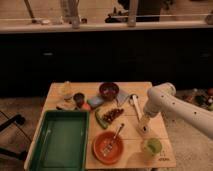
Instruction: Wipe tray with brush
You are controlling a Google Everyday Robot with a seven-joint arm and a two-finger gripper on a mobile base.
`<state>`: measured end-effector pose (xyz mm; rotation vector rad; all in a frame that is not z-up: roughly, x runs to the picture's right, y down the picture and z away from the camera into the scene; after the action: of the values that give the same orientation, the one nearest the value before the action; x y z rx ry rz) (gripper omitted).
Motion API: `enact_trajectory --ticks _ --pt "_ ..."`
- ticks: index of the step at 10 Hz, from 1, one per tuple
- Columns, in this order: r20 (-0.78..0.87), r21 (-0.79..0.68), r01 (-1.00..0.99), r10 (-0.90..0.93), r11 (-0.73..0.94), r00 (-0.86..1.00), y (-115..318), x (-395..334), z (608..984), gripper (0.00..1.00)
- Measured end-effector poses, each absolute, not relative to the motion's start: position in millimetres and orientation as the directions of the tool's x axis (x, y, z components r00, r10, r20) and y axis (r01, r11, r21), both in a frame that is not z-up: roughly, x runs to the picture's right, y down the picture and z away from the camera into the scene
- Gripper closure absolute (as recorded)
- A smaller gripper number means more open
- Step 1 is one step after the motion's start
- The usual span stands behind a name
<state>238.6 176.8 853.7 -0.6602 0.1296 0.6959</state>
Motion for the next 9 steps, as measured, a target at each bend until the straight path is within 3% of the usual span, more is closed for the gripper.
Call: enact_trajectory --ticks 9 --pt "-0.349 -0.464 -0.722 0.642 0.514 0.682 186.1 217.2 877.2 0.2"
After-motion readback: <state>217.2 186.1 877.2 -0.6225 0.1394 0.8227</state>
